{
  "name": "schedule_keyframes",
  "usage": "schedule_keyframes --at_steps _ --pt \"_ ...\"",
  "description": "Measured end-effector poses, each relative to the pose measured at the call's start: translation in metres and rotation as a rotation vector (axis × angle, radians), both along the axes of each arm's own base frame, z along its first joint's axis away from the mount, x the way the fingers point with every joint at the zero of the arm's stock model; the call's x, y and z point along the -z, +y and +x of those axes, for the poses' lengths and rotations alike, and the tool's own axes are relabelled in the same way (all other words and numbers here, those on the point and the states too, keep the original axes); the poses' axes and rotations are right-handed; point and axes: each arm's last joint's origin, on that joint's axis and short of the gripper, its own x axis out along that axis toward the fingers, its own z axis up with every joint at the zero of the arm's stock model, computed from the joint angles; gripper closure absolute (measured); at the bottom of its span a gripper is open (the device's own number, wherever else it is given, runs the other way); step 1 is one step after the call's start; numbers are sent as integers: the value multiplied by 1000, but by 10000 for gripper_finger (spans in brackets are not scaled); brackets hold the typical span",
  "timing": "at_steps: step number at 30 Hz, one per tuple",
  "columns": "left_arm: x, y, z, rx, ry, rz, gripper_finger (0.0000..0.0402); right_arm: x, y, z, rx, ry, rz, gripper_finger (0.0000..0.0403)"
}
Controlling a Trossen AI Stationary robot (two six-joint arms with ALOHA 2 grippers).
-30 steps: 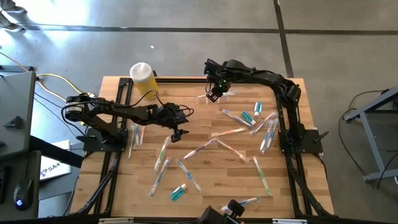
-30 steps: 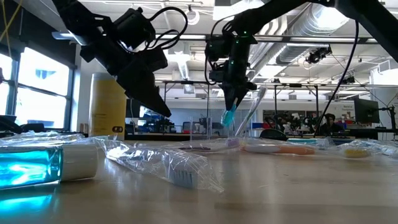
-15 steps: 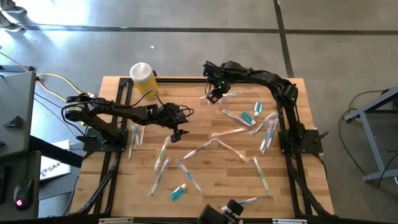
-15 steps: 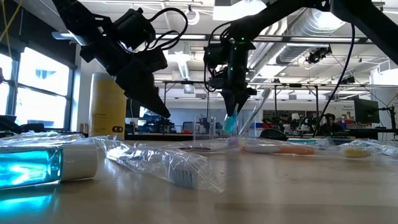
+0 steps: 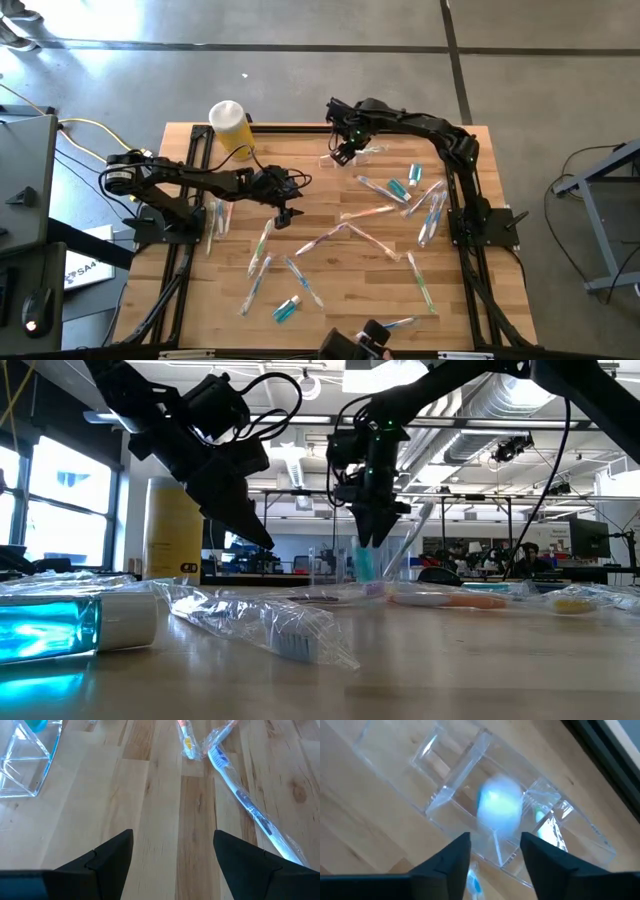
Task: Pick & Place toothbrushing station
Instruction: Put the blue mouthwash bottle into the transparent organizer, then put the blue toothbrush into the transparent organizer
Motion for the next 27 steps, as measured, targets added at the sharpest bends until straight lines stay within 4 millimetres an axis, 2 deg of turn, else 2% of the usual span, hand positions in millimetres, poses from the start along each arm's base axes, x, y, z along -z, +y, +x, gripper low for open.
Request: schedule_keyframes --at_steps 6,16,19,27 --pt "1 0 0 0 8 -2 132 0 -1 2 3 -16 -14 200" --pt "2 0 -1 0 23 -5 132 -7 4 5 -21 -50 -33 207" --pt "2 0 -1 0 23 -4 132 -17 12 6 -39 -72 -43 206" --pt "2 0 -1 0 22 -4 132 -61 38 1 -106 -157 -120 217"
